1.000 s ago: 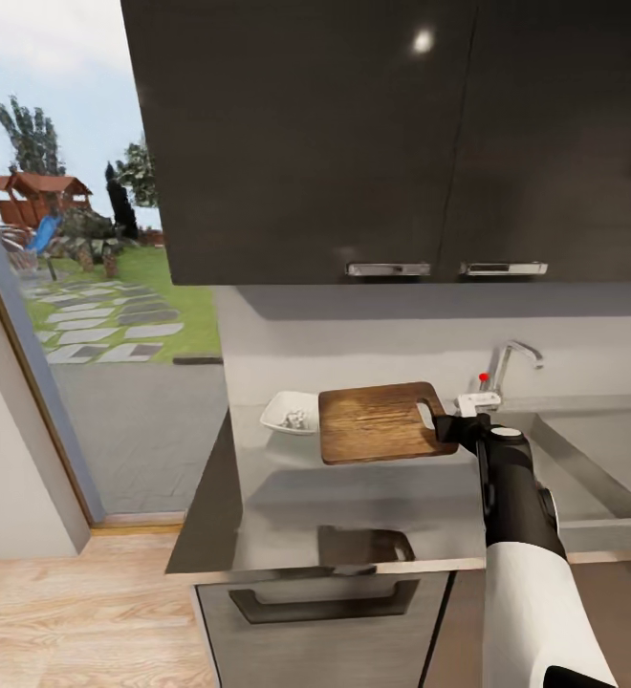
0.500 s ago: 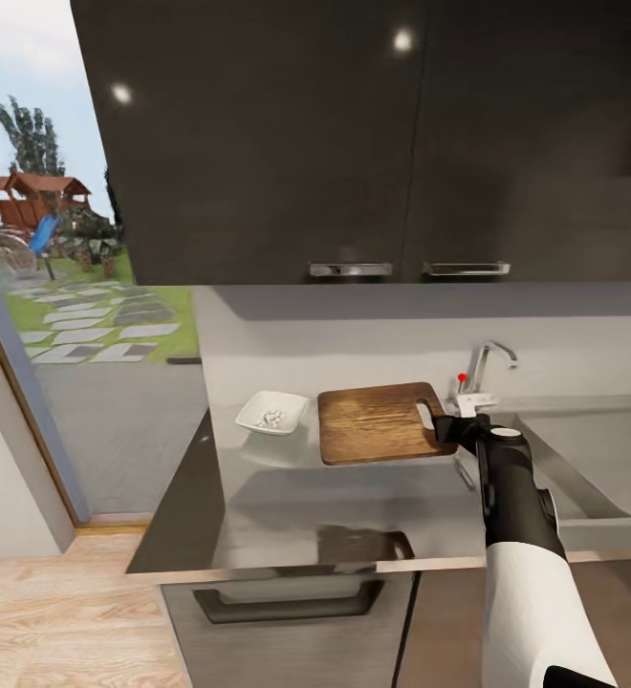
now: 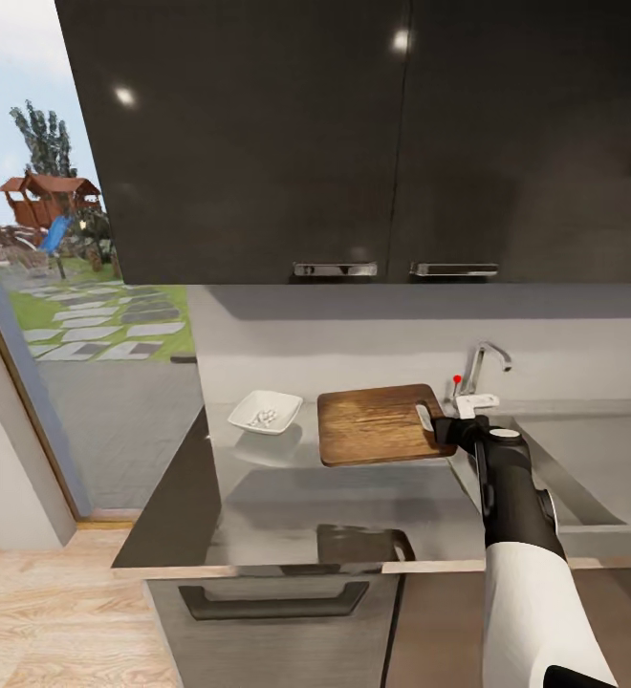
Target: In the kitchen, take the Vidalia onion out of the sink, dice it on the chopping board with the paring knife, put the diced onion into the bowl on the countertop, then place both the paring knife and the chopping board into the sink.
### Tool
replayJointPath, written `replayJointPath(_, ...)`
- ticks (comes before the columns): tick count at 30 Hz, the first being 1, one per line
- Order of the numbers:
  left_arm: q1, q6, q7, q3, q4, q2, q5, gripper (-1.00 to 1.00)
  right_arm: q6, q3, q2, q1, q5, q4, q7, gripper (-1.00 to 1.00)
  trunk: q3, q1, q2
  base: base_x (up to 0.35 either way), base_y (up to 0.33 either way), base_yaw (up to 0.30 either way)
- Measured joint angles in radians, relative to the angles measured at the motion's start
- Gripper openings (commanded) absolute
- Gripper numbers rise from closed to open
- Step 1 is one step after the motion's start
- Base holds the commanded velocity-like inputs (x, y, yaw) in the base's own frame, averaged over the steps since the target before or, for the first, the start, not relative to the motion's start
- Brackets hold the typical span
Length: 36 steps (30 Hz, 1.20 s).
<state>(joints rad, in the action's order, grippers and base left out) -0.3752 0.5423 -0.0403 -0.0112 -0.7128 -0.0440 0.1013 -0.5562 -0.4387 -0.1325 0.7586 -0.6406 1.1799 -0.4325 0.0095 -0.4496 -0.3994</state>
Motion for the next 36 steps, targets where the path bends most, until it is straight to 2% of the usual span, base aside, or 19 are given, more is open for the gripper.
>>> replayJointPath(6, 0.000, 0.000, 0.000, 0.000, 0.000, 0.000, -0.001, 1.00, 0.004, -0.012, 0.000, 0.000, -0.004, -0.008, 0.040, -1.00, 0.000, 0.000, 0.000, 0.000, -0.001, 0.002)
replayJointPath(7, 0.000, 0.000, 0.000, -0.001, 0.000, 0.001, 0.000, 1.00, 0.005, -0.045, 0.000, 0.000, -0.005, -0.020, 0.072, -1.00, 0.000, 0.000, 0.000, 0.000, 0.000, 0.000)
replayJointPath(9, 0.000, -0.001, 0.001, -0.001, 0.000, 0.002, 0.000, 1.00, 0.029, -0.142, 0.001, 0.000, -0.024, -0.042, 0.141, -1.00, 0.000, 0.000, 0.000, 0.000, 0.000, 0.000)
replayJointPath(10, 0.000, -0.001, 0.001, -0.001, 0.000, 0.002, 0.000, 1.00, 0.056, -0.197, 0.000, 0.000, -0.003, -0.051, 0.178, -1.00, 0.000, 0.000, 0.000, 0.000, 0.000, 0.000)
replayJointPath(11, 0.000, -0.002, 0.001, -0.001, 0.003, 0.002, 0.000, 1.00, 0.089, -0.237, 0.000, 0.000, -0.015, -0.054, 0.221, -1.00, 0.000, 0.000, 0.000, 0.000, 0.000, 0.000)
replayJointPath(14, 0.000, -0.003, 0.001, -0.001, 0.011, 0.002, 0.000, 1.00, 0.114, -0.269, -0.001, -0.001, -0.005, -0.060, 0.312, -1.00, 0.000, 0.000, 0.000, 0.000, 0.000, 0.000)
replayJointPath(16, 0.000, -0.003, 0.001, -0.002, 0.016, 0.003, 0.000, 1.00, 0.119, -0.279, -0.001, -0.001, -0.003, -0.059, 0.416, -1.00, 0.000, 0.000, 0.000, 0.000, 0.000, 0.000)
replayJointPath(17, 0.000, -0.003, 0.001, -0.001, 0.020, 0.004, 0.000, 1.00, 0.119, -0.279, -0.002, 0.000, 0.023, -0.060, 0.463, -1.00, 0.000, 0.000, 0.000, 0.000, 0.000, 0.000)
replayJointPath(19, 0.001, -0.002, 0.001, -0.002, 0.027, 0.004, 0.000, 1.00, 0.119, -0.281, 0.000, 0.000, 0.112, -0.060, 0.579, -1.00, 0.000, 0.000, 0.000, 0.000, 0.000, 0.000)
replayJointPath(20, 0.001, -0.002, 0.001, -0.002, 0.028, 0.004, 0.000, 1.00, 0.120, -0.280, 0.000, 0.000, 0.168, -0.060, 0.625, -1.00, 0.000, 0.000, 0.000, 0.000, 0.000, 0.000)
replayJointPath(21, 0.001, -0.002, 0.001, -0.001, 0.031, 0.005, 0.000, 1.00, 0.121, -0.277, 0.002, 0.000, 0.285, -0.063, 0.743, -1.00, 0.000, 0.000, 0.000, 0.000, 0.000, 0.000)
replayJointPath(23, 0.001, -0.002, 0.002, -0.001, 0.034, 0.005, 0.000, 1.00, 0.123, -0.273, 0.002, 0.000, 0.354, -0.062, 0.840, -1.00, 0.000, 0.000, 0.000, 0.000, 0.000, 0.000)
replayJointPath(26, 0.002, -0.002, 0.002, -0.001, 0.035, 0.005, 0.000, 1.00, 0.112, -0.268, 0.003, 0.005, 0.403, -0.068, 0.915, -1.00, 0.000, 0.000, 0.000, 0.000, 0.000, 0.000)
replayJointPath(28, 0.002, -0.003, 0.002, -0.002, 0.036, 0.005, 0.000, 1.00, 0.068, -0.262, 0.018, 0.018, 0.404, -0.084, 0.944, -1.00, 0.000, 0.000, 0.000, 0.000, 0.000, 0.000)
replayJointPath(31, 0.002, -0.002, 0.002, -0.001, 0.036, 0.005, 0.000, 1.00, 0.023, -0.259, 0.064, 0.086, 0.421, -0.169, 0.990, -1.00, 0.000, 0.000, 0.000, 0.000, 0.000, 0.000)
replayJointPath(32, 0.002, -0.002, 0.002, -0.001, 0.036, 0.005, 0.000, 1.00, 0.016, -0.259, 0.083, 0.128, 0.436, -0.229, 1.015, -1.00, 0.000, 0.000, 0.001, 0.000, 0.000, 0.000)
replayJointPath(33, 0.002, -0.002, 0.001, -0.001, 0.036, 0.005, 0.000, 1.00, 0.016, -0.258, 0.098, 0.156, 0.431, -0.264, 1.032, -1.00, 0.000, 0.000, 0.000, 0.000, 0.000, 0.000)
replayJointPath(35, 0.001, -0.002, 0.001, -0.001, 0.036, 0.005, 0.000, 1.00, 0.012, -0.259, 0.134, 0.205, 0.463, -0.346, 1.083, -1.00, 0.000, 0.000, 0.000, 0.000, 0.000, 0.000)
replayJointPath(36, 0.001, -0.002, 0.001, -0.002, 0.036, 0.005, 0.000, 1.00, 0.011, -0.260, 0.159, 0.223, 0.502, -0.398, 1.123, -1.00, 0.000, 0.000, 0.000, 0.000, 0.000, 0.000)
